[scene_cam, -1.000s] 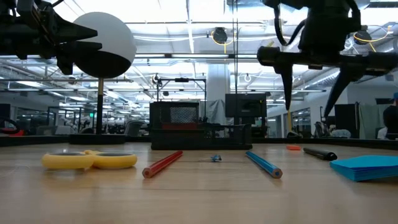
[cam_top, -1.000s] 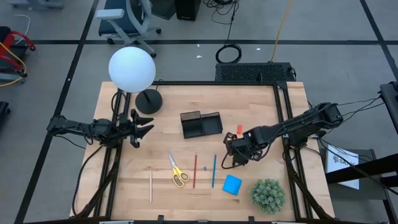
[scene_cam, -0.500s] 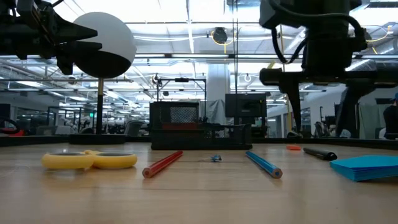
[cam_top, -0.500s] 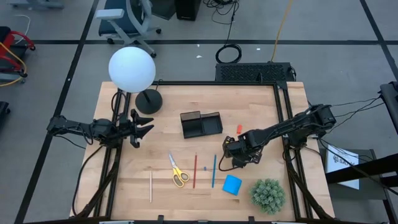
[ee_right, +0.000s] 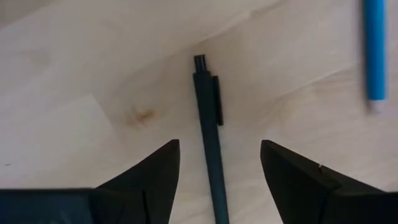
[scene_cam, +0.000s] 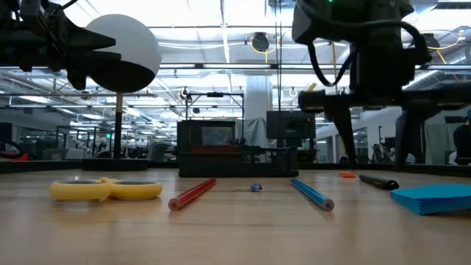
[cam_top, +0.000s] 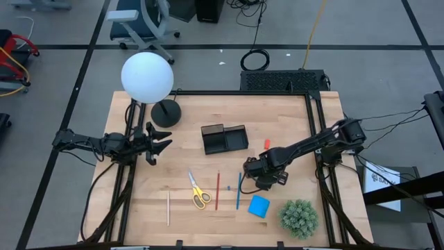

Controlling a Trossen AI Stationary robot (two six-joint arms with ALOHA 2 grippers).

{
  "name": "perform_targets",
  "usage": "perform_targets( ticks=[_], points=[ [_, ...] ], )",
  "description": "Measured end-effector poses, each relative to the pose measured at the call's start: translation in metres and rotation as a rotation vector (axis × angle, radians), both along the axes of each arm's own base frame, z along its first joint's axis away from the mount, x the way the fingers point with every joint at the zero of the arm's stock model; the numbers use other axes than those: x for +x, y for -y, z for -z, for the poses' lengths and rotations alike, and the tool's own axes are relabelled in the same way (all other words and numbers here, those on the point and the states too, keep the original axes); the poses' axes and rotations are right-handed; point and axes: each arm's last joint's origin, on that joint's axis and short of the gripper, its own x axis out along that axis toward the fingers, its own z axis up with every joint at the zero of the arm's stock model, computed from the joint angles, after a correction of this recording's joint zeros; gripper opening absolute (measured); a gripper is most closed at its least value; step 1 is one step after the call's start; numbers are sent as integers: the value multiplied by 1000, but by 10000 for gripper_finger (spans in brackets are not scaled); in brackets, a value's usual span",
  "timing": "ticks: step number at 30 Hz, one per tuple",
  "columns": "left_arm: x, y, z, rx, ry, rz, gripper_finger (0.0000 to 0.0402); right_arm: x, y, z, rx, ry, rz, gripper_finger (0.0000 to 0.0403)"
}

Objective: Pick and place office supplies into organizer
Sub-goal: Put the black pen into the desk organizer

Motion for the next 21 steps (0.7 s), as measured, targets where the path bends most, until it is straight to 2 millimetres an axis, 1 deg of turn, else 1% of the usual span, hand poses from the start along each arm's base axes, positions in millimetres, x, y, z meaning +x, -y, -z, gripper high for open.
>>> perform_targets(
  ticks=[4,8,21],
  points=[
    [0,0,0,0,0,0,170,2,-1,14,-10,-48,-23,215],
    [0,0,0,0,-1,0,170,4,-1,21,-15,-68,-37,213],
    [0,0,0,-1,0,1,170,4,-1,22,4,-70,-34,208]
  ],
)
